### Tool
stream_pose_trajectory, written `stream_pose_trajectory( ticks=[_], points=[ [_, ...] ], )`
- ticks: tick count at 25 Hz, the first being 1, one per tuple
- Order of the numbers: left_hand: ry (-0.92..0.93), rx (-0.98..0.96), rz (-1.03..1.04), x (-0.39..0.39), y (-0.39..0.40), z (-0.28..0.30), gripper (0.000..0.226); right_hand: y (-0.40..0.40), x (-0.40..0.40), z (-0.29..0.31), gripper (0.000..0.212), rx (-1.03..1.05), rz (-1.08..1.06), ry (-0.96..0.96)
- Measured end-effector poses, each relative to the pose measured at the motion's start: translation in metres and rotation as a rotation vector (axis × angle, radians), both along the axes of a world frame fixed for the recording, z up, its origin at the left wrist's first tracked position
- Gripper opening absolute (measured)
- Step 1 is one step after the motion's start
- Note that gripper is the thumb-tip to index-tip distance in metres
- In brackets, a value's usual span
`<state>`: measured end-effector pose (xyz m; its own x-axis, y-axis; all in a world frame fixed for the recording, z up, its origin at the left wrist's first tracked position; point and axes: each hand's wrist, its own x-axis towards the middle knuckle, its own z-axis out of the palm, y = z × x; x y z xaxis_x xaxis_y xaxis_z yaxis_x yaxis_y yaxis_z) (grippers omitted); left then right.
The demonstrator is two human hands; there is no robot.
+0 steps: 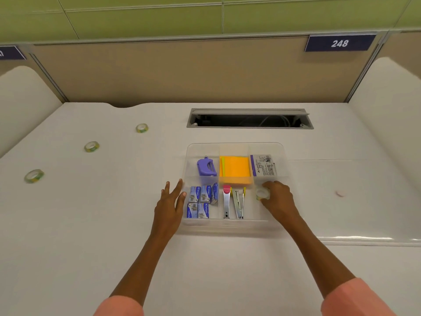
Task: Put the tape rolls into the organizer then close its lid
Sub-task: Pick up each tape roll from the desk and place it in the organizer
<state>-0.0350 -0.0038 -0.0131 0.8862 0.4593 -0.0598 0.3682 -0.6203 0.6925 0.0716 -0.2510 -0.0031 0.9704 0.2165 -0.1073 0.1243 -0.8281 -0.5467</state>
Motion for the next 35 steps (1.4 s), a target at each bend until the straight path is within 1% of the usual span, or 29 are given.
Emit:
stream_pose_trajectory(
  ticks=[5,7,10,12,14,17,22,28,32,35],
  points=[
    [-0.005,-0.033,0.023,-0.003,-0.004,0.008,0.047,-0.001,-0.004,0.008,0.04,-0.041,0.052,0.001],
    [-0.029,-0.049,0.034,-0.005,-0.002,0.011,0.047,0.001,-0.006,0.018,0.04,-0.051,0.055,-0.041],
    [-0.054,-0.054,0.04,-0.003,0.008,0.014,0.047,0.014,-0.008,0.038,0.034,-0.006,0.025,-0.138],
    [-0.056,-0.044,0.029,0.002,0.02,0.014,0.047,0.034,-0.007,0.051,0.028,0.066,0.051,-0.167],
    [-0.061,-0.036,0.019,0.006,0.036,0.014,0.048,0.063,-0.002,0.058,0.025,0.139,0.13,-0.165],
    [-0.072,-0.018,0.007,0.011,0.073,0.017,0.049,0.119,0.006,0.06,0.027,0.214,0.234,-0.122],
    [-0.052,0.018,0.008,0.018,0.138,0.016,0.053,0.22,0.024,0.046,0.029,0.243,0.313,-0.054],
    [-0.018,0.022,0.006,0.039,0.209,0.002,0.053,0.33,0.071,0.016,0.034,0.154,0.335,-0.03],
    [-0.028,0.129,0.005,0.052,0.236,-0.017,0.053,0.384,0.11,-0.005,0.039,0.074,0.334,-0.082],
    [-0.022,0.133,-0.001,0.057,0.248,-0.032,0.053,0.419,0.137,-0.017,0.044,-0.025,0.356,-0.159]
  ],
)
